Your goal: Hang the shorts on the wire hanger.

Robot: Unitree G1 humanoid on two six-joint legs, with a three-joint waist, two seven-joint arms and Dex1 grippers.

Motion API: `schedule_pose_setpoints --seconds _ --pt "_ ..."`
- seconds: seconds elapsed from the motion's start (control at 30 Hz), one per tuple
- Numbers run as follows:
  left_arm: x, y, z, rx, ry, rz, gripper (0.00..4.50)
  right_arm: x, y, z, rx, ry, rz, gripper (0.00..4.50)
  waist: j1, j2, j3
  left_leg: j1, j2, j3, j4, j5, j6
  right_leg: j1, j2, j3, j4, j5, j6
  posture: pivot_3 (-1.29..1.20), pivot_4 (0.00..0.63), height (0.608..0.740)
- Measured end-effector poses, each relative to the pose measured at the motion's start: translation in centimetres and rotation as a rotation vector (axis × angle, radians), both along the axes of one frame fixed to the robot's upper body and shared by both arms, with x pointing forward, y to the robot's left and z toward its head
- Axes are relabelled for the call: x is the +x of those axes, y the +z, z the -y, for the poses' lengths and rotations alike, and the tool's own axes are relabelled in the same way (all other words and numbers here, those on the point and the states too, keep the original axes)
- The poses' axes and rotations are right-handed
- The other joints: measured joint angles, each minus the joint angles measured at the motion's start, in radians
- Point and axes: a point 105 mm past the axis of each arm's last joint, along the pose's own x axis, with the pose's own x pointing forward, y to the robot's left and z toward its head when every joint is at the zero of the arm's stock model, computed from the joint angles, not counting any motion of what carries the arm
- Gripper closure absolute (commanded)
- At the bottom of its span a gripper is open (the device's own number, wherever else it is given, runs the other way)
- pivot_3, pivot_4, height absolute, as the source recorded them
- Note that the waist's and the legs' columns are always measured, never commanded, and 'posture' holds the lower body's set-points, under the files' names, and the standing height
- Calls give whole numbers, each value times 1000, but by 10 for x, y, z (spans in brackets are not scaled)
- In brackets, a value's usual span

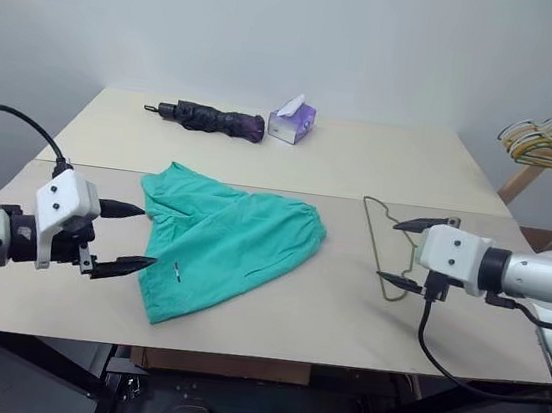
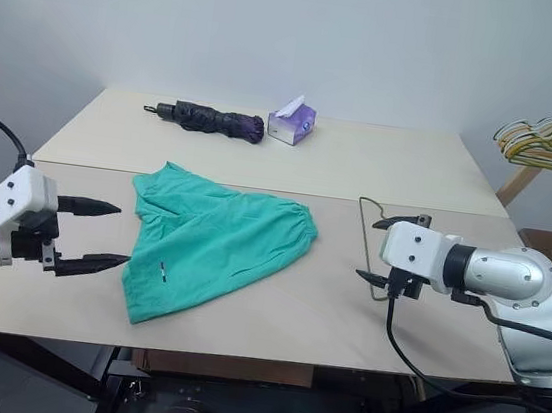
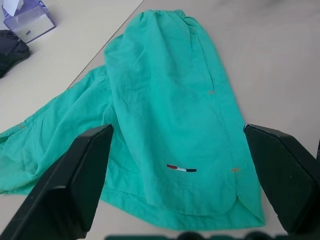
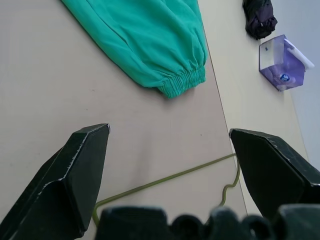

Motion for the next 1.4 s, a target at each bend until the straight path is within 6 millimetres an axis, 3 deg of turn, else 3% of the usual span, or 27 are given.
schedule_pose_setpoints --seconds 0.67,0.9,1.03,1.4 --pt "9 2 0 -4 52 32 0 1 -2 1 -20 -7 4 31 0 0 0 0 0 0 0 0 0 0 0 0 0 0 0 136 0 740" --pt "3 -12 -3 55 33 -32 0 7 -19 -8 -75 17 -9 31 -6 0 0 0 0 0 0 0 0 0 0 0 0 0 0 112 0 740" --pt "-9 -38 -7 151 2 -154 0 12 -36 -33 -98 94 7 31 -9 0 0 0 0 1 0 0 0 -1 0 0 0 0 0 96 0 740" --pt "-19 -60 3 191 -55 -246 0 85 -72 -78 -267 195 312 31 -32 0 0 -2 0 1 -1 0 0 -2 0 1 0 0 -1 127 0 740"
